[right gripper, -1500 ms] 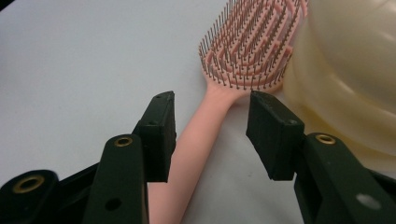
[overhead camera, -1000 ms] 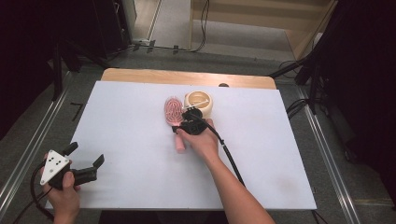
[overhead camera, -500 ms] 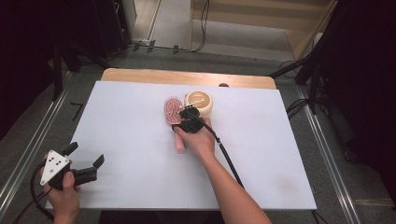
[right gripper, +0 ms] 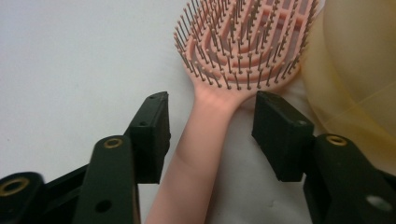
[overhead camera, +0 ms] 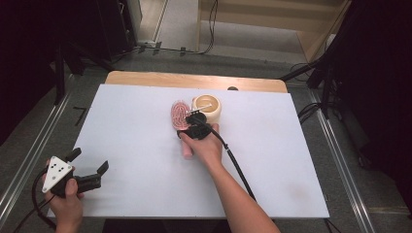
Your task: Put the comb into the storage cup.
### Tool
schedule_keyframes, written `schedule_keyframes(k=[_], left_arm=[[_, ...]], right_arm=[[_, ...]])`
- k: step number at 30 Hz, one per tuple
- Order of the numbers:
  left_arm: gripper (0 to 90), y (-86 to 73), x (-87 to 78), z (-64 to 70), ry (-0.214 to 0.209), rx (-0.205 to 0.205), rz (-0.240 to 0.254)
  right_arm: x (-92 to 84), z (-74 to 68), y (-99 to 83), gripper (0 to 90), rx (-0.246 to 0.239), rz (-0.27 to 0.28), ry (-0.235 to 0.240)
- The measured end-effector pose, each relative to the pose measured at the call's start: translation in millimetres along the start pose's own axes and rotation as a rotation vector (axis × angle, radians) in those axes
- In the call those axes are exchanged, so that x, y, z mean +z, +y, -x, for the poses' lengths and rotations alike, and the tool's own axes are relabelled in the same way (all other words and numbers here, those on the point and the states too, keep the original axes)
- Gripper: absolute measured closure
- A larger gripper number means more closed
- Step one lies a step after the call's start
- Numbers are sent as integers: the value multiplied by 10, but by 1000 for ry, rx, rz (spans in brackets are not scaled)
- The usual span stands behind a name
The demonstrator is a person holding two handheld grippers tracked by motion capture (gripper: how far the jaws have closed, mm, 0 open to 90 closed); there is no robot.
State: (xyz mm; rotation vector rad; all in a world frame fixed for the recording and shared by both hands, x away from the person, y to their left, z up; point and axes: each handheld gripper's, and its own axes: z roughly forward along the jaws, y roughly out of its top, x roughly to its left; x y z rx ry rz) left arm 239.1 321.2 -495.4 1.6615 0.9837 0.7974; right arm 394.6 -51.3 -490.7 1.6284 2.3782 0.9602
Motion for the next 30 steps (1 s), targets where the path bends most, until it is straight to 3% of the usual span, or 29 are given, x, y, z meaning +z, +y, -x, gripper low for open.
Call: schedule_keyframes(k=[3, 8, 20, 22, 25, 26, 30], left_arm=[[0, 0, 0, -1, -1, 0, 0], [0, 0, 0, -1, -1, 0, 1], [0, 0, 1, 2, -1, 1, -2], [0, 0, 2, 2, 0, 0, -2], [0, 0, 1, 1, -1, -1, -1], [0, 0, 1, 1, -1, -1, -1], [0, 0, 3, 0, -1, -2, -1]], right_arm=[[45, 2, -15, 384, 4, -25, 21], [53, -31, -12, 380, 14, -20, 11], [63, -84, -24, 508, -14, -16, -71], [61, -88, -27, 583, -11, -11, -78], [48, -35, -26, 682, 71, -10, -27], [52, -26, -22, 683, 75, -12, -1], [35, -43, -21, 691, 42, -5, -1]])
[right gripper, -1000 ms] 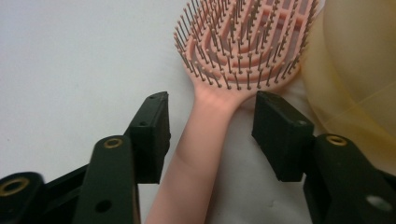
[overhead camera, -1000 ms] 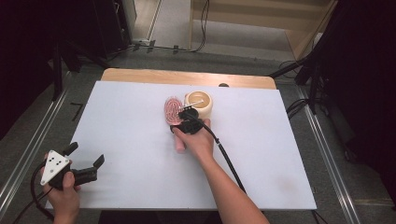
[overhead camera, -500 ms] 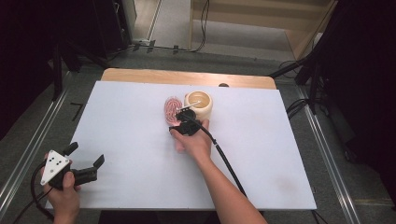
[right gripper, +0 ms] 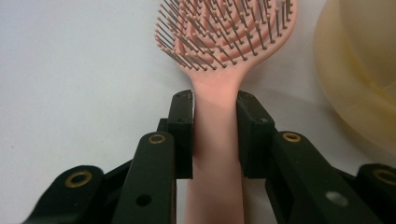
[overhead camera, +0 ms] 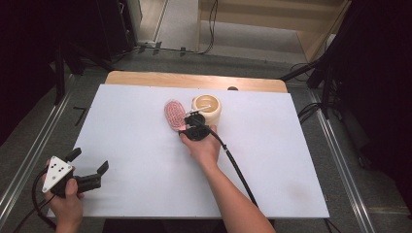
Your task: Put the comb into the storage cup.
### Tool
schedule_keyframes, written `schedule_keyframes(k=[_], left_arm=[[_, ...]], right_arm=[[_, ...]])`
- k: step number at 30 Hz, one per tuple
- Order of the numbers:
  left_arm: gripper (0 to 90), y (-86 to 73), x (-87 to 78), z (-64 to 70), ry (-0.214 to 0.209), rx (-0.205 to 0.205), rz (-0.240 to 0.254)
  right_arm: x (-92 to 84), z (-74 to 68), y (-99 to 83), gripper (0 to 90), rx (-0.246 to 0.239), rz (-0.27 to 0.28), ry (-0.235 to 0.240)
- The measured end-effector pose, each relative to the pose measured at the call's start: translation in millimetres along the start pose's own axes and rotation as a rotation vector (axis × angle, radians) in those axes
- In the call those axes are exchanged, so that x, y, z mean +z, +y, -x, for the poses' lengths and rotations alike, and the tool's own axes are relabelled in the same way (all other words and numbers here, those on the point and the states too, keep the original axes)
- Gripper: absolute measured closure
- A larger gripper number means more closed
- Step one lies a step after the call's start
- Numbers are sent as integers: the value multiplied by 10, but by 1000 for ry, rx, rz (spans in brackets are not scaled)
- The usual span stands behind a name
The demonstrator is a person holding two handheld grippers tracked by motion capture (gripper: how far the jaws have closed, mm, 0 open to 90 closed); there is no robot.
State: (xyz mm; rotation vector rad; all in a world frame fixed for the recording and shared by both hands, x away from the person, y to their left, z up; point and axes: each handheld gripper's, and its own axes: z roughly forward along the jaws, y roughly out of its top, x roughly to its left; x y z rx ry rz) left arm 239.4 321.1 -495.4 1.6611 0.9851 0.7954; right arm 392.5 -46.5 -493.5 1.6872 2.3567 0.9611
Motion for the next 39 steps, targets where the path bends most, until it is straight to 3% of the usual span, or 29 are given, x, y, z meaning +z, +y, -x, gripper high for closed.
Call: schedule_keyframes(k=[10, 14, 24, 32, 35, 39], left_arm=[[0, 0, 4, 0, -2, -1, 1], [0, 0, 5, 0, -3, -2, 0], [0, 3, 8, 1, -7, 1, -1], [0, 11, 17, 10, -7, 10, -9], [0, 11, 18, 9, -9, 9, -10], [0, 10, 20, 11, -10, 9, -12]], right_arm=[[-89, -34, -34, 707, -52, 65, 42], [-139, -55, -59, 765, -75, 100, 66], [-270, -88, -86, 773, -138, 164, 87], [-278, -89, -127, 775, -160, 170, 113], [-236, -66, -139, 774, -161, 139, 142], [-202, -94, -182, 771, -197, 120, 114]])
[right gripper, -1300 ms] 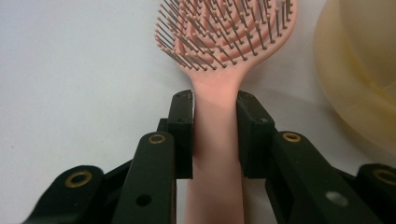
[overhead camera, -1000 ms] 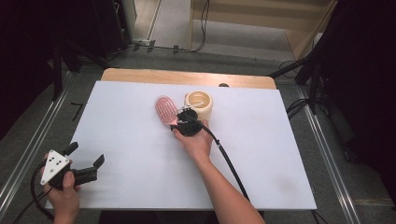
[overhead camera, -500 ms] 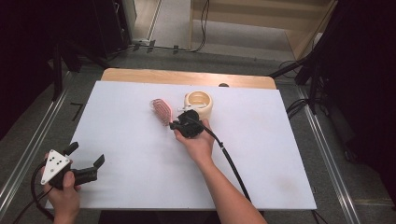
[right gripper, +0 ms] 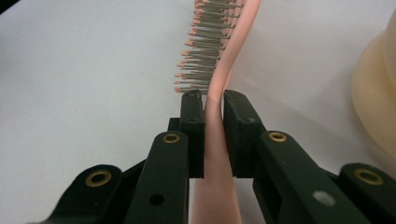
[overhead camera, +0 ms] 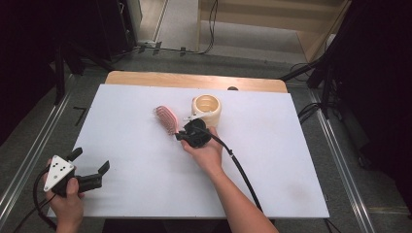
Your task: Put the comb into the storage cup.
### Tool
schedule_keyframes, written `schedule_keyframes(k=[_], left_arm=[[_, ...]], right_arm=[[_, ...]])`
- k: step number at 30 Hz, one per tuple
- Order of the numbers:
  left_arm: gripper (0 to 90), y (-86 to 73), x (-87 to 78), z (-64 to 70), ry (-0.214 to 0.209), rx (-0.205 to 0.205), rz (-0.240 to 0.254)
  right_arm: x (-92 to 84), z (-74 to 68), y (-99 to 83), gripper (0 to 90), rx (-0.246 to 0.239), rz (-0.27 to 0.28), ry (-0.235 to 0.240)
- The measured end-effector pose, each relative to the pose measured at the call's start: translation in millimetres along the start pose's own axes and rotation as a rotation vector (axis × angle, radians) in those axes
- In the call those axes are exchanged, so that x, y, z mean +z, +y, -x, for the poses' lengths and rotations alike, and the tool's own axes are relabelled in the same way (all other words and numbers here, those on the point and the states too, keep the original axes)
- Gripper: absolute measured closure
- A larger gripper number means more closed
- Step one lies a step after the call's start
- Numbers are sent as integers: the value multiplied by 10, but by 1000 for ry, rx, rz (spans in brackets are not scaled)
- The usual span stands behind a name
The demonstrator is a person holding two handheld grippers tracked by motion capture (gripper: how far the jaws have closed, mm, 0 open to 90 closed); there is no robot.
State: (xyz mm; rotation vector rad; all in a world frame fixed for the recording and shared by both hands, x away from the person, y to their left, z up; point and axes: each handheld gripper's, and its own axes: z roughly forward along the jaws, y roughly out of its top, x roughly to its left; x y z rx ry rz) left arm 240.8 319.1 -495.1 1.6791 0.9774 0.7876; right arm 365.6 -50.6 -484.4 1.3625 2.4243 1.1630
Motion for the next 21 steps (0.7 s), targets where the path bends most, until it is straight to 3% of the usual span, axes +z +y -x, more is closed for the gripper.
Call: schedule_keyframes(k=[5, 7, 11, 21], left_arm=[[0, 0, 1, 1, -1, 2, -1], [0, 0, 3, 1, -1, 2, -1], [0, 0, 4, 1, -2, 2, -1], [0, 0, 5, 0, -4, 1, 0]], right_arm=[[46, -14, -13, 756, -22, -53, 9], [55, -16, -14, 654, -28, -66, 16], [53, -15, 15, 560, -34, -78, -3], [135, -16, 72, 557, -35, -153, -4]])
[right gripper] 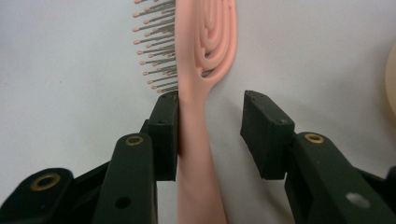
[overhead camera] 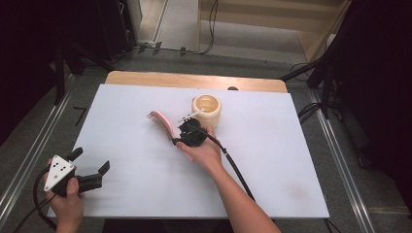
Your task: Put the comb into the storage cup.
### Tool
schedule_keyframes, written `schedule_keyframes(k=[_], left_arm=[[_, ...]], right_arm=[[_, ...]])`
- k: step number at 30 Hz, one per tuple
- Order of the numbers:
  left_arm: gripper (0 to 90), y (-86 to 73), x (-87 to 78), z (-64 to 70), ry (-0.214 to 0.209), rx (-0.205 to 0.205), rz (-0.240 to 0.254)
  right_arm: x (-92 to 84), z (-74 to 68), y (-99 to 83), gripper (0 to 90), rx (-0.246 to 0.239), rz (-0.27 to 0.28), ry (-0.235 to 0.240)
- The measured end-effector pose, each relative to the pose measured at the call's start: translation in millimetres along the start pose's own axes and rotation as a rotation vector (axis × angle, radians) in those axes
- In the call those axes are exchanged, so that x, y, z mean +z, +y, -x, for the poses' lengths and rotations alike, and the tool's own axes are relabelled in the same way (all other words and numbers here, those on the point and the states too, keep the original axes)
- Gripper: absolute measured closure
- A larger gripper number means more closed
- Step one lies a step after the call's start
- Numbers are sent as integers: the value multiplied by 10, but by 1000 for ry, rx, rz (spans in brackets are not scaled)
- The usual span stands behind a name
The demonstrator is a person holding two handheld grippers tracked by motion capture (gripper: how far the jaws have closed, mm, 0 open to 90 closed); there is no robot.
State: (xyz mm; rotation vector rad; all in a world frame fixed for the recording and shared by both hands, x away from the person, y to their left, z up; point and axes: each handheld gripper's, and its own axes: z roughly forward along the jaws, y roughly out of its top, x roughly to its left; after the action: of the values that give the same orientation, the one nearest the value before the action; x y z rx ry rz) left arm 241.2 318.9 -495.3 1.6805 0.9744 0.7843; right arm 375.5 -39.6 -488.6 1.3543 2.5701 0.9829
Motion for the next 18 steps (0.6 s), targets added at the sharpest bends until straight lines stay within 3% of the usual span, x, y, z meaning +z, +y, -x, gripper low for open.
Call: schedule_keyframes(k=[10, 15, 18], left_arm=[[0, 0, 2, -1, -1, -2, 1], [0, 0, 1, -2, -2, -2, 1], [0, 0, 1, -1, -2, -2, 1]], right_arm=[[86, -35, 109, 594, -30, -60, -21], [131, -88, 120, 744, -68, -90, -35], [127, -96, 128, 754, -76, -94, -48]])
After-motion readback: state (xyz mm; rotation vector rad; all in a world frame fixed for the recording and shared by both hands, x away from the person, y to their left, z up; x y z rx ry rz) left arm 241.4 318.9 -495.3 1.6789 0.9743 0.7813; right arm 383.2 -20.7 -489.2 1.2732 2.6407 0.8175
